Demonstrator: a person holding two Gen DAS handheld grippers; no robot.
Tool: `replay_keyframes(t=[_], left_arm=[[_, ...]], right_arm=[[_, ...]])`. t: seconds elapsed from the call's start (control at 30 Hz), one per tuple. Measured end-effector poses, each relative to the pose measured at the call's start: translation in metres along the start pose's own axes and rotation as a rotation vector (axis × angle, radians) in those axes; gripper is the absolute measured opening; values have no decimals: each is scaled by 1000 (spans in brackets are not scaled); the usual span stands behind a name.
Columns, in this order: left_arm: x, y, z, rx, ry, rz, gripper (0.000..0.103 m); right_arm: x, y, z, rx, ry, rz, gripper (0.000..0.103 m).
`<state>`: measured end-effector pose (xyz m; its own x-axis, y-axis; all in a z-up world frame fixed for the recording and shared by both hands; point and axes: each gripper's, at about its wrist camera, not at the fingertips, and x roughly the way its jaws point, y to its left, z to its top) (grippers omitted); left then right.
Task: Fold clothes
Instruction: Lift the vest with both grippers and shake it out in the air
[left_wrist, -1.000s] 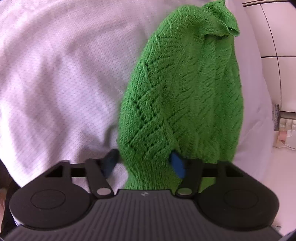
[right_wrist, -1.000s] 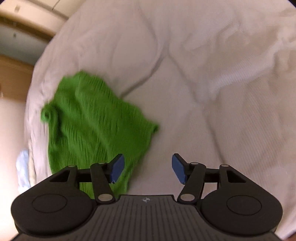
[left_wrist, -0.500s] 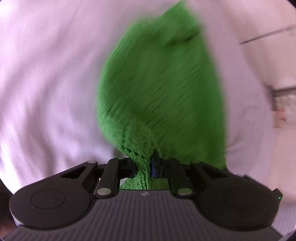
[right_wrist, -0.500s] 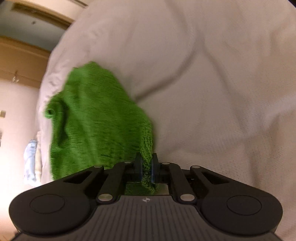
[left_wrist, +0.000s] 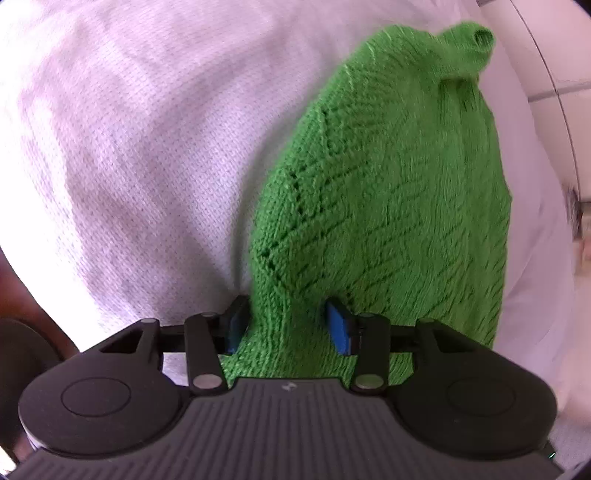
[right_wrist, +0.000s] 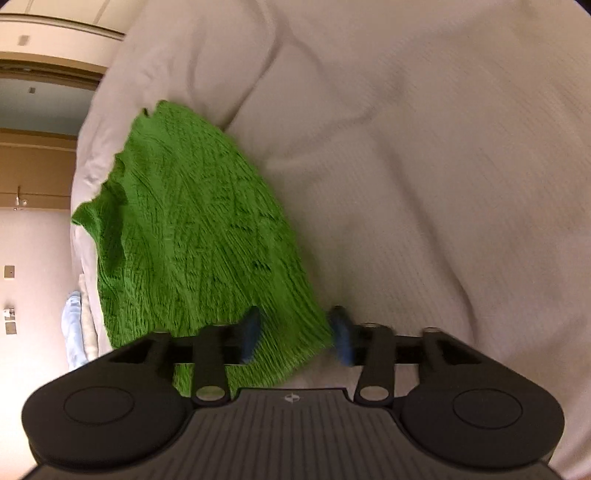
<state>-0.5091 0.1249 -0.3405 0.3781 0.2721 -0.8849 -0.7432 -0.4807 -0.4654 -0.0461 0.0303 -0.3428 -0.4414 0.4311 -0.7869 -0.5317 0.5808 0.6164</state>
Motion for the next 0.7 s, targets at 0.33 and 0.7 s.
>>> replay_keyframes(t=[0.33, 0.7], left_arm=[[-126, -72, 21, 349, -104, -209, 9], [-376, -176, 132, 720, -563, -641, 6]], right_arm=[[-44, 50, 0, -46, -13, 145, 8], [-224, 246, -18, -317, -349, 722, 8]])
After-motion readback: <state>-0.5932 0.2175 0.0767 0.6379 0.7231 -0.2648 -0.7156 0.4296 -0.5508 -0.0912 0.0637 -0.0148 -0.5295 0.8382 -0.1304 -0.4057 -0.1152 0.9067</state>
